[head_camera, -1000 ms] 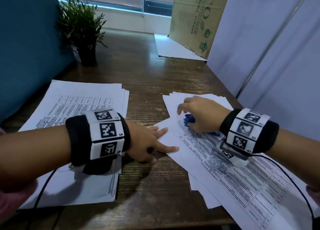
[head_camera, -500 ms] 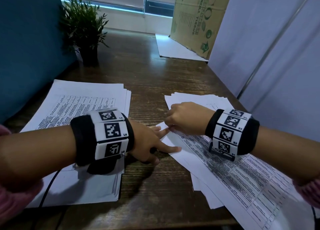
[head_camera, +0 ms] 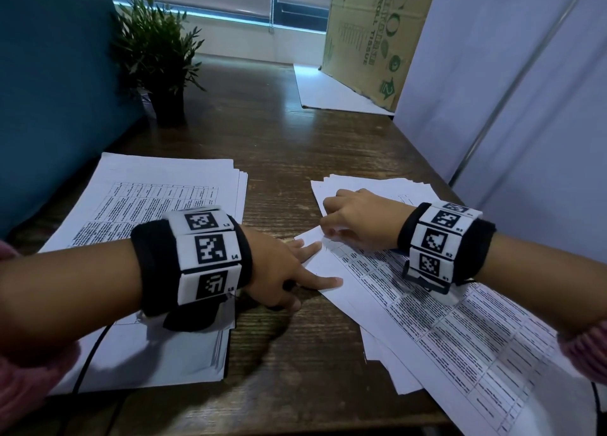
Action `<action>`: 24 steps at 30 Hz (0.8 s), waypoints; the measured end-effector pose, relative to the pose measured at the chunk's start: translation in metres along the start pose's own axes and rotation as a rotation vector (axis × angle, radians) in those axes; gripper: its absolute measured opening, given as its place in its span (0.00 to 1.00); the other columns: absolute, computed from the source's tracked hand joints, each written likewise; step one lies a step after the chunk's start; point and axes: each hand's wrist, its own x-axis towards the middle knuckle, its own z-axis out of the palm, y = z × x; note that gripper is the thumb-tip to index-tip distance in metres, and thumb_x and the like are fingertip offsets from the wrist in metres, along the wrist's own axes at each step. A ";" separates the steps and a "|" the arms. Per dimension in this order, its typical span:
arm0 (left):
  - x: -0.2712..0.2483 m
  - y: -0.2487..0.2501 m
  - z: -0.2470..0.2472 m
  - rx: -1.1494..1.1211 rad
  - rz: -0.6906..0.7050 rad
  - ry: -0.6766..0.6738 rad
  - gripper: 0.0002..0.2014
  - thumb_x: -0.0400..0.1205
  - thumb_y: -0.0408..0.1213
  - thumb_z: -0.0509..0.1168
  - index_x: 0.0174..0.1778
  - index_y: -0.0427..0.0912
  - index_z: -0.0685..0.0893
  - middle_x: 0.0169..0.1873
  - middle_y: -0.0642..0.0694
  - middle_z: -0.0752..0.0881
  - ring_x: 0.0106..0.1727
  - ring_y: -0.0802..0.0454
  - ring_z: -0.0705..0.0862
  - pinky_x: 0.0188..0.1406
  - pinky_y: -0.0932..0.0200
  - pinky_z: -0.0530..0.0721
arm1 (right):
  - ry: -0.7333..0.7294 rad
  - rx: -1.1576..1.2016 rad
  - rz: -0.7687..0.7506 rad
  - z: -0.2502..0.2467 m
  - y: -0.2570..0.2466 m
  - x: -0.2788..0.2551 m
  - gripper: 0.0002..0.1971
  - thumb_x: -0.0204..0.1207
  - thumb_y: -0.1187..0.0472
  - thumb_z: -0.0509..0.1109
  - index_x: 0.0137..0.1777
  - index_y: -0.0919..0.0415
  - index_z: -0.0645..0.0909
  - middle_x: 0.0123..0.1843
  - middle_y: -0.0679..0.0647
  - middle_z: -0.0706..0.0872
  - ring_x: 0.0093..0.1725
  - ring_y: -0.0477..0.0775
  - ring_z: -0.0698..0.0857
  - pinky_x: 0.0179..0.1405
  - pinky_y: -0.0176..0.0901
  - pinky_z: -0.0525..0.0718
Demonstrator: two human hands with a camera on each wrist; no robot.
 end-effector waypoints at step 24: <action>-0.002 0.002 -0.003 -0.003 -0.006 0.003 0.31 0.86 0.51 0.53 0.77 0.73 0.39 0.81 0.46 0.30 0.83 0.47 0.38 0.81 0.43 0.53 | -0.188 -0.116 0.002 -0.014 -0.019 0.019 0.13 0.83 0.58 0.57 0.52 0.64 0.80 0.51 0.56 0.83 0.54 0.55 0.80 0.50 0.47 0.80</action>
